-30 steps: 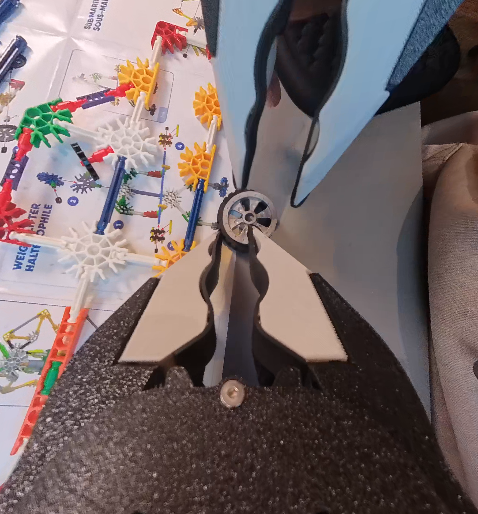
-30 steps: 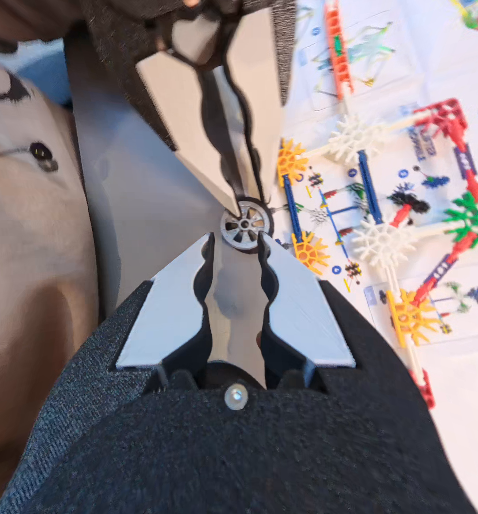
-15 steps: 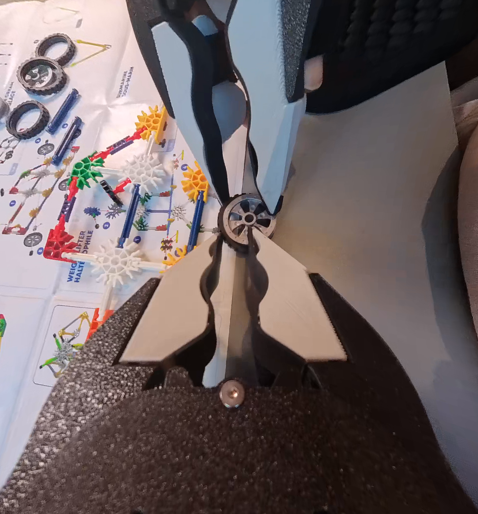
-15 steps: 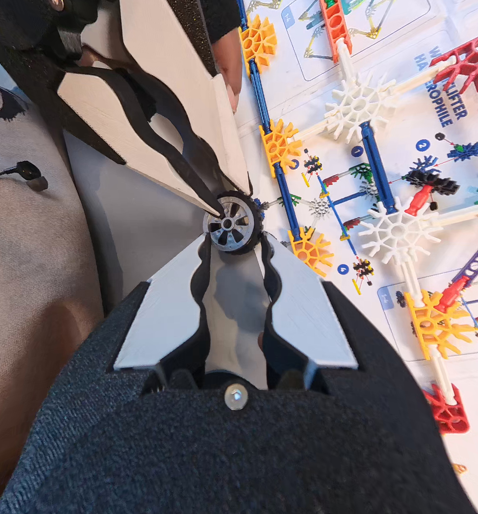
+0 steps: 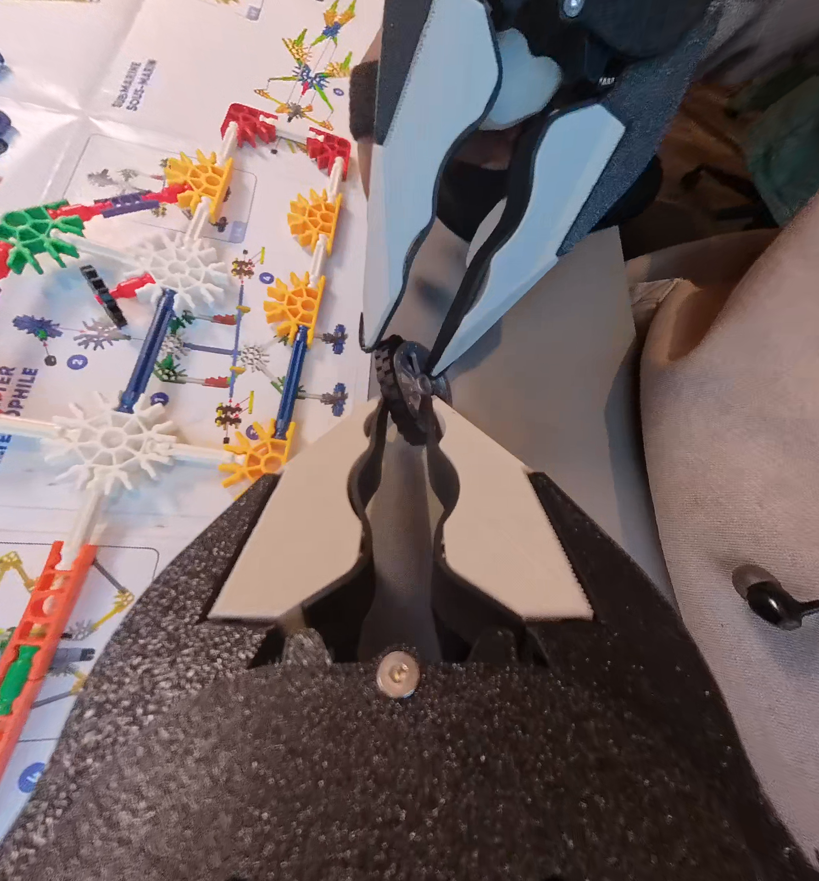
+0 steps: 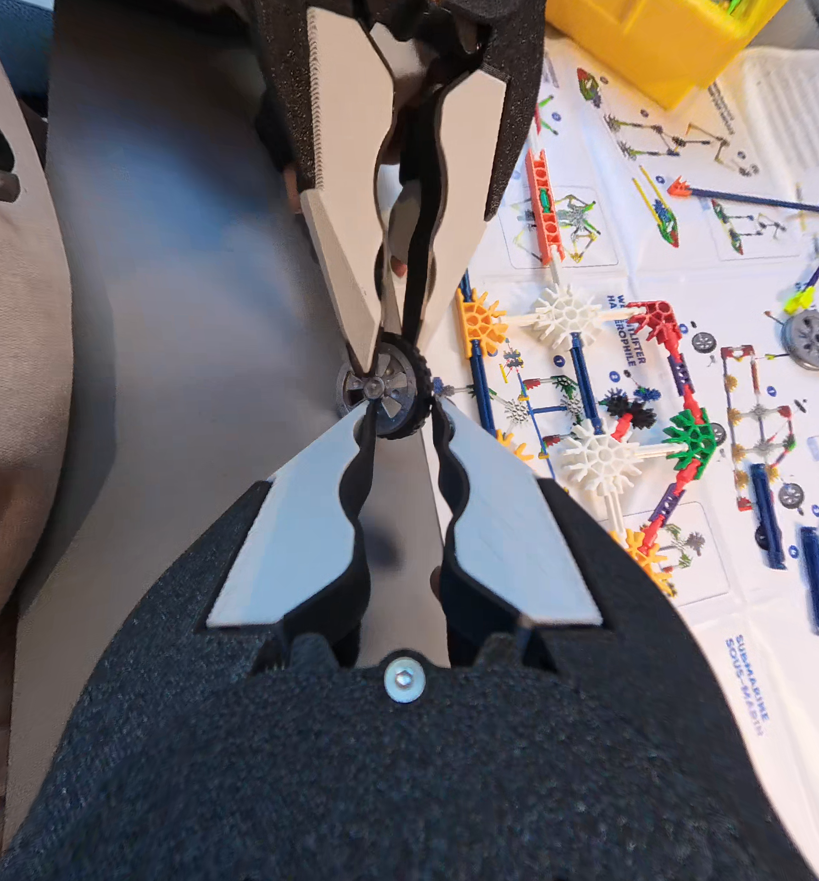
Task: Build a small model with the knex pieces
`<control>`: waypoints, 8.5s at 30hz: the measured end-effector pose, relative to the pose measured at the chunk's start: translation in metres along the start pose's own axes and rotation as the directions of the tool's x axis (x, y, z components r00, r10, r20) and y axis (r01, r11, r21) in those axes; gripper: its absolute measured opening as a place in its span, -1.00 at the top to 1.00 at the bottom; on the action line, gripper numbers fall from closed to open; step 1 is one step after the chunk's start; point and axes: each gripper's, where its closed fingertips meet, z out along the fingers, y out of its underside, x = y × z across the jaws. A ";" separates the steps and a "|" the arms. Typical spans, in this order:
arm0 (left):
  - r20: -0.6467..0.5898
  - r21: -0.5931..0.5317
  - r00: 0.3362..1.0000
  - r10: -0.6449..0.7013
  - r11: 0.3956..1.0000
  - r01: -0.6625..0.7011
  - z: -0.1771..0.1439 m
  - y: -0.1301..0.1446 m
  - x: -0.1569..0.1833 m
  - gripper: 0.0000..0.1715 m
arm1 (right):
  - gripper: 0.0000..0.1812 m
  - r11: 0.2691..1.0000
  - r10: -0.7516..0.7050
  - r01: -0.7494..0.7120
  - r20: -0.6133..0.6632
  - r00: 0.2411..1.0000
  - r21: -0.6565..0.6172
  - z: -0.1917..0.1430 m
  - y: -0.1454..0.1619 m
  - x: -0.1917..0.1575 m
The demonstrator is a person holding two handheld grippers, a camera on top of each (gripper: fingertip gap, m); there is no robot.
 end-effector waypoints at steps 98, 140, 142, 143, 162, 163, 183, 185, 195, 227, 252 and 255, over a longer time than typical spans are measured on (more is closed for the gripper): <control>0.063 0.597 0.986 0.151 0.786 -0.159 -0.089 -0.097 0.021 0.91 | 0.91 0.797 0.166 -0.022 -0.183 0.969 0.603 -0.065 -0.109 0.022; -0.074 0.566 0.991 0.108 0.823 -0.048 -0.086 -0.097 0.033 0.97 | 0.98 0.689 0.144 -0.364 0.374 0.916 0.627 -0.077 -0.105 0.010; -0.052 0.556 0.993 0.108 0.829 -0.061 -0.085 -0.096 0.031 0.97 | 0.97 0.732 0.132 -0.302 0.307 0.942 0.611 -0.072 -0.101 0.010; -0.048 0.556 0.993 0.109 0.828 -0.064 -0.086 -0.096 0.030 0.98 | 0.97 0.741 0.129 -0.286 0.289 0.948 0.607 -0.072 -0.101 0.010; 0.027 0.565 0.993 0.111 0.818 -0.107 -0.077 -0.096 0.021 0.96 | 0.88 0.715 0.213 -0.344 0.278 0.937 0.609 -0.065 -0.095 0.020; 0.025 0.569 0.994 0.107 0.816 -0.102 -0.077 -0.096 0.021 0.96 | 0.88 0.718 0.191 -0.329 0.281 0.940 0.614 -0.063 -0.096 0.020; -0.052 0.571 0.996 0.070 0.820 -0.028 -0.082 -0.085 0.006 0.89 | 0.93 0.690 0.191 -0.420 0.411 0.891 0.589 -0.048 -0.099 0.027; -0.054 0.576 0.996 0.071 0.817 -0.027 -0.084 -0.085 0.006 0.89 | 0.93 0.672 0.207 -0.447 0.430 0.879 0.590 -0.047 -0.101 0.027; -0.172 0.582 0.985 0.023 0.809 0.083 -0.087 -0.083 0.006 0.88 | 0.94 0.571 0.231 -0.574 0.556 0.798 0.587 -0.060 -0.104 0.032; -0.313 0.519 0.945 -0.093 0.817 0.253 -0.076 -0.080 0.001 0.82 | 0.89 0.602 0.332 -0.689 0.657 0.677 0.405 -0.049 -0.092 0.029; -0.526 0.593 0.839 -0.142 0.646 0.481 -0.098 -0.106 0.005 0.91 | 0.89 0.556 0.222 -0.545 0.521 0.825 0.627 -0.063 -0.113 0.032; -0.421 0.492 0.903 -0.085 0.815 0.306 -0.083 -0.087 0.014 0.86 | 0.90 0.671 0.189 -0.542 0.590 0.785 0.507 -0.059 -0.102 0.016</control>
